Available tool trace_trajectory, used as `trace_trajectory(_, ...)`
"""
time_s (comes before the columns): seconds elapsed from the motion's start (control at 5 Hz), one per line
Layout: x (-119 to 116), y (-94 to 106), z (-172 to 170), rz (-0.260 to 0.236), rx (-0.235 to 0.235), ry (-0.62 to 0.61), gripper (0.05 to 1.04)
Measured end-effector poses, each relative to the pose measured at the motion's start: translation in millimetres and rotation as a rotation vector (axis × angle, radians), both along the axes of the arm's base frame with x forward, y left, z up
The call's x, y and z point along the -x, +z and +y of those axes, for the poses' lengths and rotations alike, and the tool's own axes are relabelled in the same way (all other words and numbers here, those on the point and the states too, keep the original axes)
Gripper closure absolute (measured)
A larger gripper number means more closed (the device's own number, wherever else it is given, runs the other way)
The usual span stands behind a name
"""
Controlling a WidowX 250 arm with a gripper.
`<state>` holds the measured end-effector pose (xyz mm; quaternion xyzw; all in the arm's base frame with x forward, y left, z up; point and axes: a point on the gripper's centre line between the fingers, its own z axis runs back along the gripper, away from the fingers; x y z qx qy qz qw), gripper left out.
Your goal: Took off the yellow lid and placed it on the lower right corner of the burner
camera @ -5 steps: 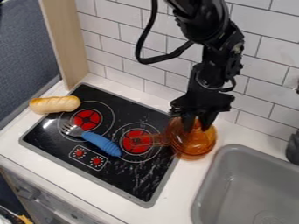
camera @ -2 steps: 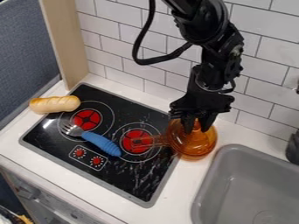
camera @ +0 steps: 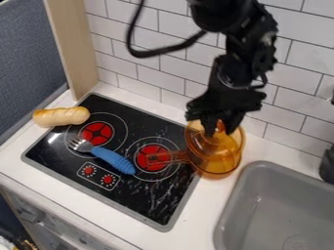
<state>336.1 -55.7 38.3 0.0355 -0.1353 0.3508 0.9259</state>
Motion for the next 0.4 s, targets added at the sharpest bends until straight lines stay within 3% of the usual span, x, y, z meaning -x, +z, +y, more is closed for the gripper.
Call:
trace_trajectory(0.2,20.2,16.5,1.8,-0.021,-0.028,0.017,0.705)
trace_trajectory(0.4,42.2,16.5,1.0,-0.004,0.013,0.031,0.705)
